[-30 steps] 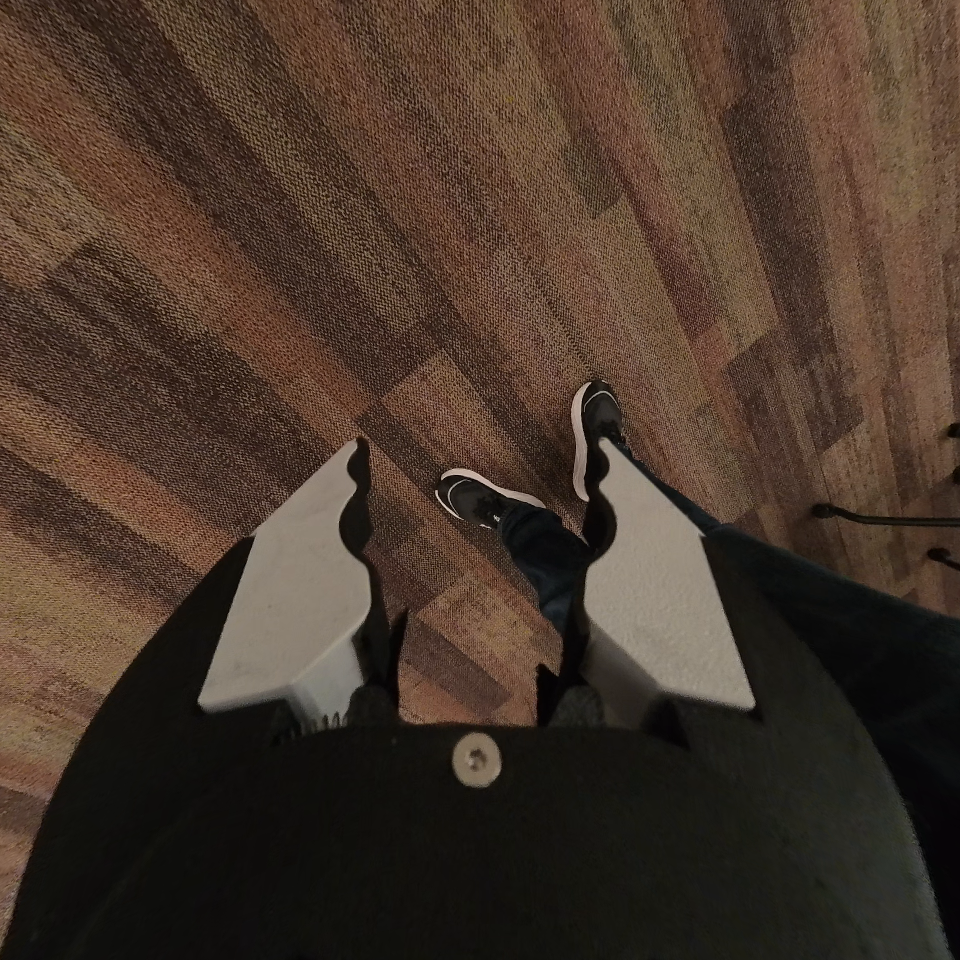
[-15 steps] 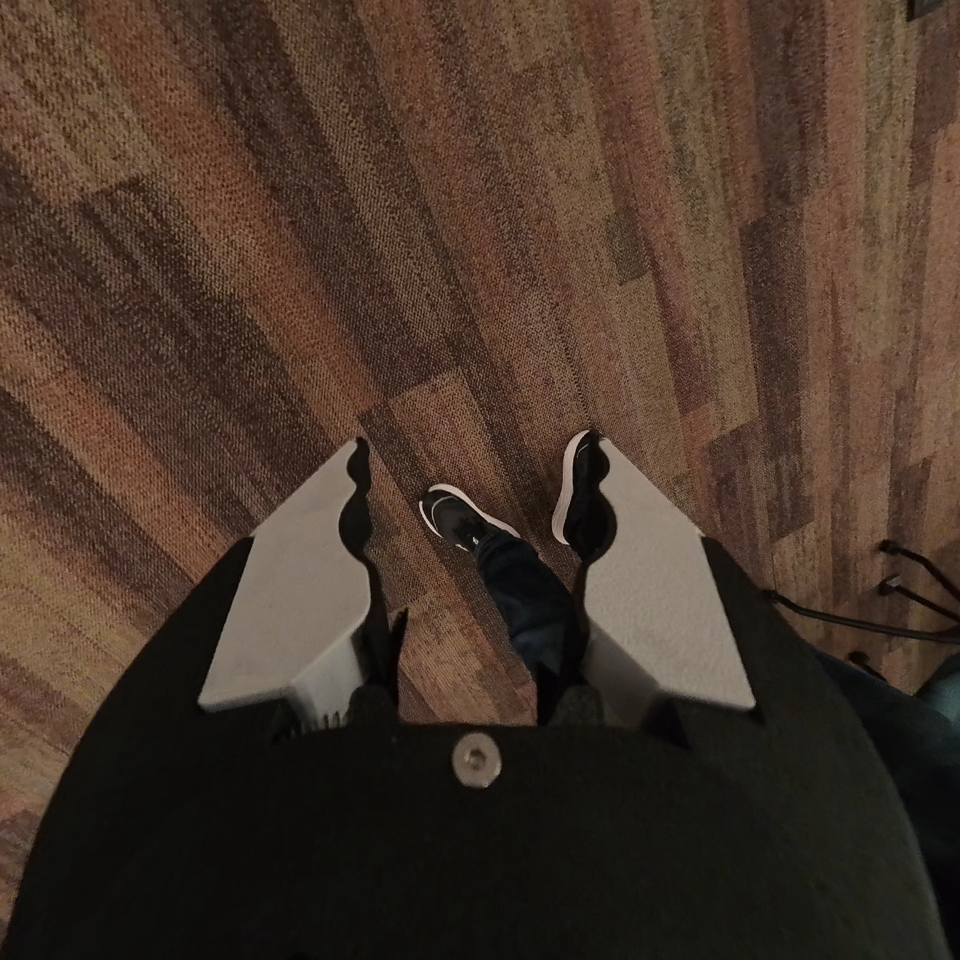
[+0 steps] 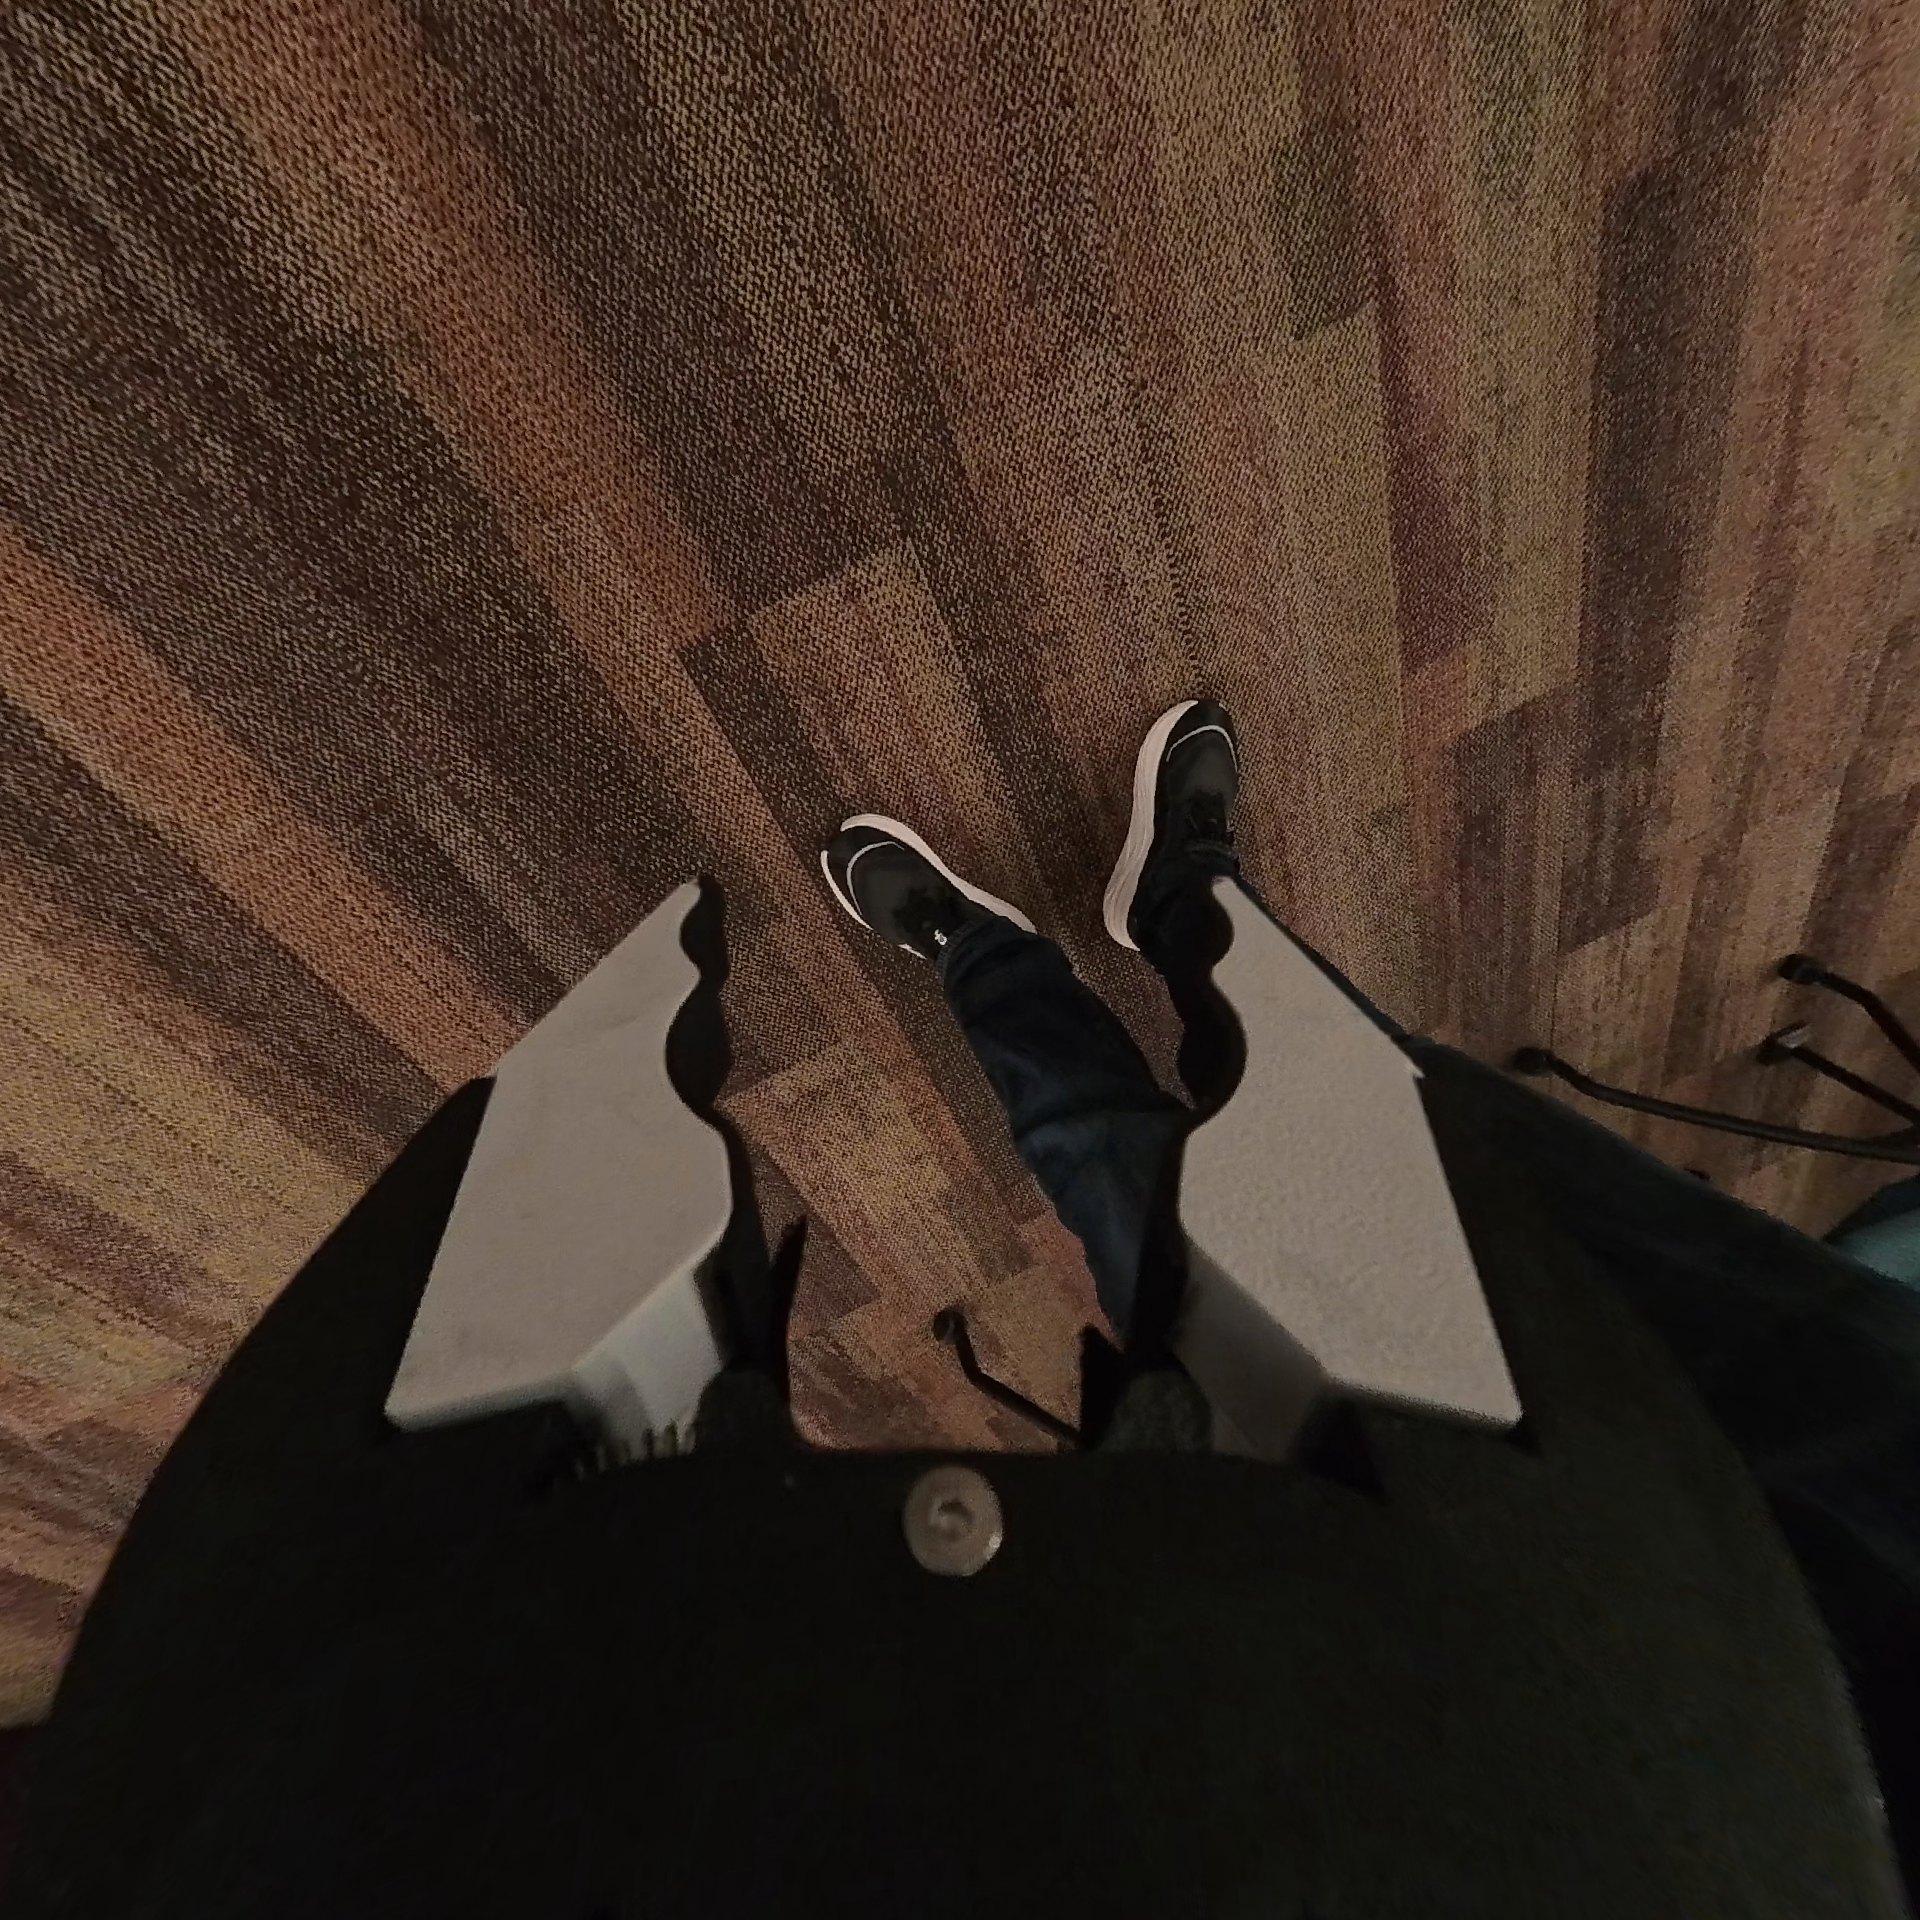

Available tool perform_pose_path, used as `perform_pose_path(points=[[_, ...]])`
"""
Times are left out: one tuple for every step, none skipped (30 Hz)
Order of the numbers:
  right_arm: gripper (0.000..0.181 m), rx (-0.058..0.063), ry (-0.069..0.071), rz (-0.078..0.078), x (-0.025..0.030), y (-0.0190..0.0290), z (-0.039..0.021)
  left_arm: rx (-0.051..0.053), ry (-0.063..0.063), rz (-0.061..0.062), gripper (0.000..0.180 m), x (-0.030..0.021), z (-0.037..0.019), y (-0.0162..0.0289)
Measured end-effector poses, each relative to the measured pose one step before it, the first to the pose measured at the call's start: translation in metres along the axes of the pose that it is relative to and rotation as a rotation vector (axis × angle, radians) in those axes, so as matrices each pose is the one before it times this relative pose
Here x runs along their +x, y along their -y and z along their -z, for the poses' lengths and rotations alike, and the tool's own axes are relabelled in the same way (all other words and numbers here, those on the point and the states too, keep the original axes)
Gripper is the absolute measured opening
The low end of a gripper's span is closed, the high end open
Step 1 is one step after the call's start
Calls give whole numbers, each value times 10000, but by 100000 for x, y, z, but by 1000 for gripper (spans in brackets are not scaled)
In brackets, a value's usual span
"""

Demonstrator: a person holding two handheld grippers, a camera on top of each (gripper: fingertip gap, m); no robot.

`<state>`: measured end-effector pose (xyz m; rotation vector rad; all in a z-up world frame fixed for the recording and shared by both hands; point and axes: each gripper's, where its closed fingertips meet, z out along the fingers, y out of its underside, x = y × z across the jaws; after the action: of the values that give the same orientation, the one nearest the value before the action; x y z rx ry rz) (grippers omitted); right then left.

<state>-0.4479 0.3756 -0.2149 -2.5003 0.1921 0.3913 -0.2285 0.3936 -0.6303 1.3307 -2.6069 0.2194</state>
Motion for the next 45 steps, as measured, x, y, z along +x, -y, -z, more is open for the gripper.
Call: perform_pose_path(points=[[13, 77, 17, 269, -1055, 441, 1013, 0, 12, 3, 86, 12, -36, -50], [12, 122, 138, 207, -1111, 444, 1004, -16, 22, -31, 86, 11, -25, -34], [13, 184, 266, 159, -1216, 479, 966, -1, 20, -48, 86, 15, -9, 29], [13, 178, 127, 161, -982, 459, 894, 16, 19, -27, 86, -1, 6, 89], [13, 123, 33, 156, -766, 341, 813, 34, 4, -16, 86, 8, 18, 133], [13, 194, 171, 95, -890, 397, 770, 23, 10, -17, 86, -15, 9, 111], [13, 262, 202, 55, -872, 440, 756, -1, 21, -16, 86, -62, -7, 58], [13, 264, 195, 59, -852, 424, 752, -2, 27, -28, 86, -62, -10, 33], [13, 203, 171, 90, -798, 361, 731, -14, 34, -36, 86, -89, -27, -27], [13, 102, 10, 139, -542, 241, 699, -39, 35, -33, 86, -79, -41, -87], [13, 31, -68, 113, -298, 130, 636, -32, 18, -22, 86, -39, -47, -122], [13, -55, -97, 74, -90, -29, 481, -17, 25, 6, 86, -32, -55, -129], [13, -158, -172, 61, 244, -231, 266, -23, 11, 36, 86, -12, -76, -150], [13, -198, -140, -6, 445, -352, 1, -37, -8, 56, 86, 49, -102, -175], [13, -223, -56, -69, 520, -423, -307, -56, -2, 34, 86, 81, -114, -167], [13, -279, -16, -69, 577, -532, -630, -37, -4, 5, 86, 126, -112, -97], [13, -336, -37, -57, 676, -628, -852, -5, -16, 14, 86, 164, -78, 13], [13, -391, -76, -56, 808, -740, -980, 24, -19, 29, 86, 172, -57, 92], [12, -312, 19, -118, 794, -662, -1039, 26, -22, 21, 86, 165, -38, 125], [12, -182, 127, -189, 757, -523, -1036, 13, -9, 14, 86, 144, -20, 108], [12, -203, 18, -185, 957, -564, -979, 18, -28, 17, 86, 167, -22, 122], [12, -308, -191, -126, 1196, -654, -929, 19, 0, 11, 86, 116, -1, 125], [12, -328, -203, -81, 1124, -594, -903, 22, 9, -2, 85, 115, -8, 134], [12, -223, -19, -117, 806, -393, -884, 8, -18, -14, 85, 188, -19, 100], [12, -172, 14, -142, 747, -296, -871, 6, -18, -18, 85, 191, -19, 88], [12, -335, -226, -60, 1068, -541, -868, 18, -10, -8, 85, 183, -7, 101], [12, -447, -341, -2, 1196, -746, -886, 56, -47, 20, 86, 249, 10, 144], [12, -262, -195, -56, 968, -538, -803, 91, -88, 53, 86, 303, 43, 215], [12, 10, 13, -170, 684, -264, -590, 138, -83, 35, 86, 305, 74, 299], [12, 197, 125, -244, 528, -115, -294, 143, -85, -39, 86, 321, 135, 304], [12, 255, 43, -244, 606, -177, -5, 184, -131, -62, 86, 369, 220, 351], [13, 264, -65, -224, 693, -264, 226, 257, -225, 60, 87, 464, 350, 492], [12, 361, 7, -237, 516, -183, 442, 463, -350, 100, 89, 664, 637, 845], [12, 451, 73, -261, 327, -96, 656, 693, -407, 115, 89, 784, 935, 1180], [12, 386, -102, -223, 538, -204, 813, 747, -540, 240, 90, 1023, 1175, 1256], [12, 241, -263, -171, 793, -433, 842, 797, -686, 255, 92, 1367, 1460, 1319], [12, 197, -220, -195, 798, -508, 783, 888, -791, 261, 92, 1719, 1712, 1453], [12, 258, -83, -288, 657, -441, 704, 868, -1017, 246, 92, 2266, 1853, 1423], [12, 303, 48, -345, 458, -362, 682, 685, -1036, 96, 93, 2605, 1834, 1189], [12, 276, 29, -310, 446, -352, 708, 632, -898, -107, 92, 2738, 1734, 1152], [12, 222, -119, -259, 659, -375, 737, 499, -753, -249, 91, 2784, 1504, 1031], [12, 196, -161, -273, 789, -343, 738, 354, -526, -312, 93, 2597, 1178, 881], [12, 234, -137, -287, 803, -193, 697, 471, -563, -187, 96, 2662, 892, 1106], [12, 236, -156, -266, 849, -109, 622, 526, -553, -95, 97, 2651, 576, 1295], [12, 160, -182, -249, 872, -140, 491, 545, -562, -143, 101, 2733, 241, 1484]])
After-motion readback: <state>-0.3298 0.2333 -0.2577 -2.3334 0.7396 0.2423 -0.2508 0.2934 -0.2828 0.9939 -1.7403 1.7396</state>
